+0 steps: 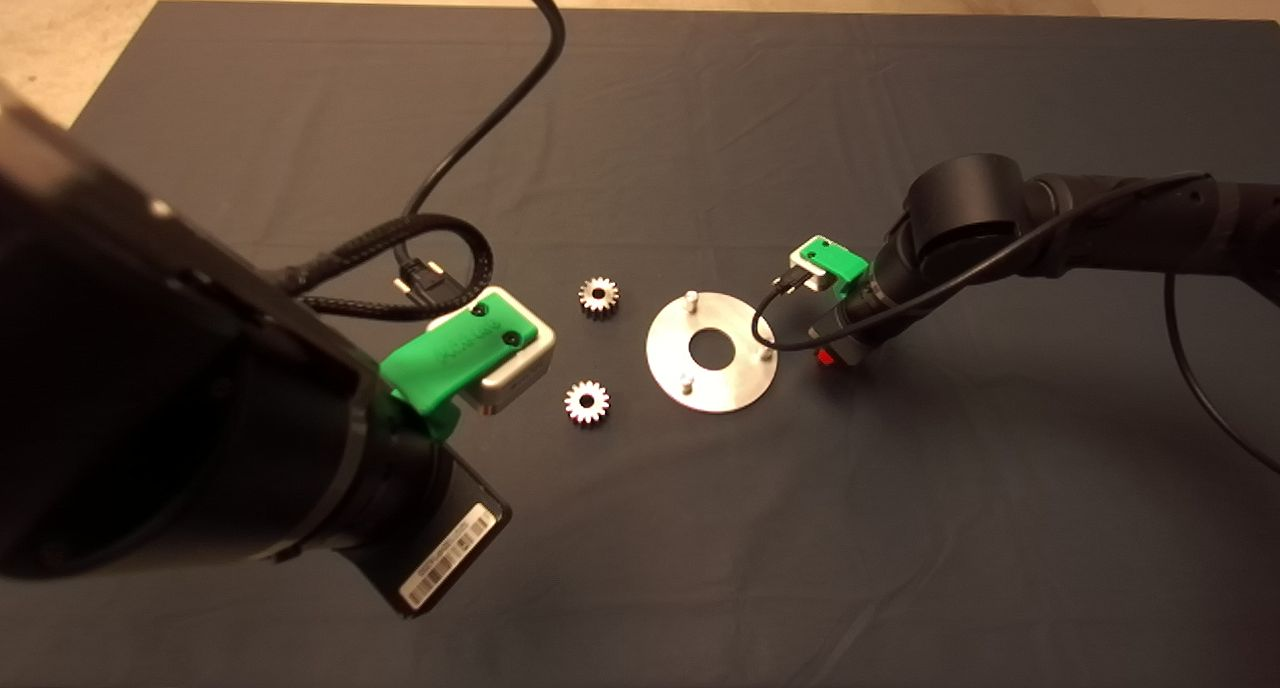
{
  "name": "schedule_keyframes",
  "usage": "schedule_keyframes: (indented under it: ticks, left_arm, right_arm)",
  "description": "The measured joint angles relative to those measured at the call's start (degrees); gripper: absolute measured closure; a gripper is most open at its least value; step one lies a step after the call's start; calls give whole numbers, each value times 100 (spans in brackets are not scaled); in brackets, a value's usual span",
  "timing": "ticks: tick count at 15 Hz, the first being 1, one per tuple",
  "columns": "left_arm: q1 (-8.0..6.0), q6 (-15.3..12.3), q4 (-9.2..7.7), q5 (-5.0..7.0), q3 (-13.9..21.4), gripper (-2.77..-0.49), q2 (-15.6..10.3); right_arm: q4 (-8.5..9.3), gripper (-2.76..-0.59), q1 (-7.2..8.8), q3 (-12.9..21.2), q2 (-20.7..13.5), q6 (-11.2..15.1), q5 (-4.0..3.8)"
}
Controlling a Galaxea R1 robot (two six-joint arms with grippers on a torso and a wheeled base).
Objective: Install three planetary gears onto the carrier pins
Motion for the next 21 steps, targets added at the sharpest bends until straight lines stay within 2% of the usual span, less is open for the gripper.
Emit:
schedule_keyframes:
  ticks: [3, 4, 5, 6, 8, 9, 10, 11, 15, 17, 21]
  left_arm:
    - [0, 0, -1, 1, 0, -146, 0]
    - [-2, 0, -1, 0, 0, -146, 0]
    - [0, 0, 0, 0, 0, -146, 0]
    - [0, 0, 0, 2, 0, -146, 0]
    - [-2, 0, 0, 0, 0, -146, 0]
    - [0, 0, -1, 0, 0, -146, 0]
    - [-2, 0, 0, 2, 0, -146, 0]
    - [0, 0, -1, 0, 0, -146, 0]
    - [-2, 0, -1, 2, 0, -146, 0]
    - [0, 0, 0, 0, 0, -146, 0]
    - [-2, 0, -1, 0, 0, -146, 0]
  right_arm:
    - [17, -100, 6, 5, 0, -1, -4]
    - [75, -100, 37, 6, 0, -1, 0]
    - [215, -100, 102, 6, 2, -2, -2]
    - [458, -100, 250, 6, 4, -2, -2]
    - [811, -100, 605, 11, 28, -1, -13]
    - [913, -100, 834, 12, 52, -2, -11]
    - [983, -100, 1128, 12, 125, -2, -11]
    - [1036, -100, 1202, 11, 197, -2, -13]
    - [1400, -99, 1200, 33, 383, -2, 2]
    - [1512, -100, 1198, 35, 413, -2, -4]
    - [1577, -99, 1196, 126, 429, -2, -11]
